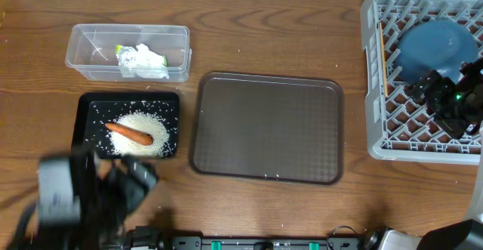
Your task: Sort waste into correct bins and load items into the dishwasher rack
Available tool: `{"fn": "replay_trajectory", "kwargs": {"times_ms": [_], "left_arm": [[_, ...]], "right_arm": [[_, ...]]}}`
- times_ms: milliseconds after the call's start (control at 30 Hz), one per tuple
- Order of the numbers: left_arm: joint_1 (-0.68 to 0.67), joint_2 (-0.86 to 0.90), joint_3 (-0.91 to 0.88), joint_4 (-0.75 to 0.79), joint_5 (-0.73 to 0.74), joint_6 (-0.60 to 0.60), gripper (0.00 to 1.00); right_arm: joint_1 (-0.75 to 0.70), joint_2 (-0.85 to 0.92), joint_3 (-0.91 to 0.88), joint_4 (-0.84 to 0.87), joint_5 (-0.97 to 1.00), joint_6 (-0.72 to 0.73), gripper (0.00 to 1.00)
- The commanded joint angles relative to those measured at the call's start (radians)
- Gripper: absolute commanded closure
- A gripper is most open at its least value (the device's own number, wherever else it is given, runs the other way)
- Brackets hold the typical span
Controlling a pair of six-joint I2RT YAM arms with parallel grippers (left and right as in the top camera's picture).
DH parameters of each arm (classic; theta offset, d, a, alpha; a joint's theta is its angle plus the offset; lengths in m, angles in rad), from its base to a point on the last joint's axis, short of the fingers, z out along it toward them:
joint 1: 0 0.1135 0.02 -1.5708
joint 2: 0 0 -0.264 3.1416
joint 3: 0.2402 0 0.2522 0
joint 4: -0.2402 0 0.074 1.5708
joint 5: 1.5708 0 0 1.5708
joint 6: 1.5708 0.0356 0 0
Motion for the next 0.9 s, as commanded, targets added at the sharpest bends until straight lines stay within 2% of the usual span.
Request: {"fn": "replay_trajectory", "kwargs": {"times_ms": [0,267,700,867], "left_arm": [[0.005,-0.096,-0.015,-0.035,-0.014,0.013,0.02],[0.005,-0.276,-0.015,-0.042,-0.014,0.013,0.0],[0.002,-0.311,-0.017,-0.086,-0.019,0.03,0.02],[0.0,-0.372,-0.09,-0.056,-0.018,0.043,0.02]], "right_arm": [[-0.009,-0.006,0.005,-0.001,-0.003,-0.015,0.01],[-0.009,-0.006,0.005,-0.001,-0.003,-0.015,0.01],[-0.009,-0.006,0.005,-0.001,-0.003,-0.015,0.01],[-0.009,-0.006,0.005,-0.001,-0.003,-0.015,0.01]]}}
